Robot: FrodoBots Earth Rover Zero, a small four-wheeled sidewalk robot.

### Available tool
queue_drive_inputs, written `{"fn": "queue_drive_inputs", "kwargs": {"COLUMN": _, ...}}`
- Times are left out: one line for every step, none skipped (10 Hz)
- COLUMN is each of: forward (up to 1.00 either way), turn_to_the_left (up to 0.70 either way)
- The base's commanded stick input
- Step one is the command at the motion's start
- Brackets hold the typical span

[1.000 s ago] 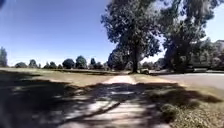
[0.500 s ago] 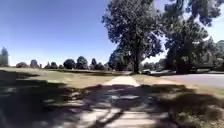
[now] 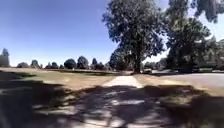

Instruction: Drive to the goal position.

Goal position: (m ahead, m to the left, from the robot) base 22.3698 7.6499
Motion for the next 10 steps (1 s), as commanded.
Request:
{"fn": "queue_drive_inputs", "kwargs": {"forward": 0.85, "turn_to_the_left": 0.0}}
{"fn": "queue_drive_inputs", "kwargs": {"forward": 0.85, "turn_to_the_left": 0.0}}
{"fn": "queue_drive_inputs", "kwargs": {"forward": 0.85, "turn_to_the_left": 0.0}}
{"fn": "queue_drive_inputs", "kwargs": {"forward": 0.85, "turn_to_the_left": 0.0}}
{"fn": "queue_drive_inputs", "kwargs": {"forward": 0.85, "turn_to_the_left": 0.0}}
{"fn": "queue_drive_inputs", "kwargs": {"forward": 0.85, "turn_to_the_left": 0.0}}
{"fn": "queue_drive_inputs", "kwargs": {"forward": 0.85, "turn_to_the_left": 0.0}}
{"fn": "queue_drive_inputs", "kwargs": {"forward": 0.85, "turn_to_the_left": 0.0}}
{"fn": "queue_drive_inputs", "kwargs": {"forward": 0.85, "turn_to_the_left": 0.0}}
{"fn": "queue_drive_inputs", "kwargs": {"forward": 0.85, "turn_to_the_left": 0.0}}
